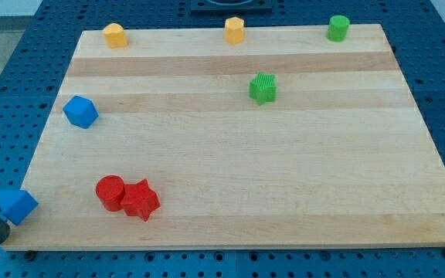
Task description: Move the blue triangle to the top of the red circle
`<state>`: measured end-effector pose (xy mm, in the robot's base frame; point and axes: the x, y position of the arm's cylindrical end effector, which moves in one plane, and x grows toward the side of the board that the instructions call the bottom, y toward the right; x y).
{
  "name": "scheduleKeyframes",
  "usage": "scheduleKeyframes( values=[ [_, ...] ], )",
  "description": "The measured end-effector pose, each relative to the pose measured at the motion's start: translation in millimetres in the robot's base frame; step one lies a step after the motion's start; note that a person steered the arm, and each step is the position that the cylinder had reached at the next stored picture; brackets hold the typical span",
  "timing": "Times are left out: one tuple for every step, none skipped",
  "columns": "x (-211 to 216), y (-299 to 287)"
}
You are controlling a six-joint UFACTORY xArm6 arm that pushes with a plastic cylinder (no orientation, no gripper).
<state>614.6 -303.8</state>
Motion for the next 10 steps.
scheduleKeyframes(
  values=[
    [-3,-1],
    [-17,0],
    [-38,0],
    [-43,-1],
    [-46,-1],
    [-65,39],
    [-90,83],
    [-106,97],
    [-106,99],
    [-120,125]
  ],
)
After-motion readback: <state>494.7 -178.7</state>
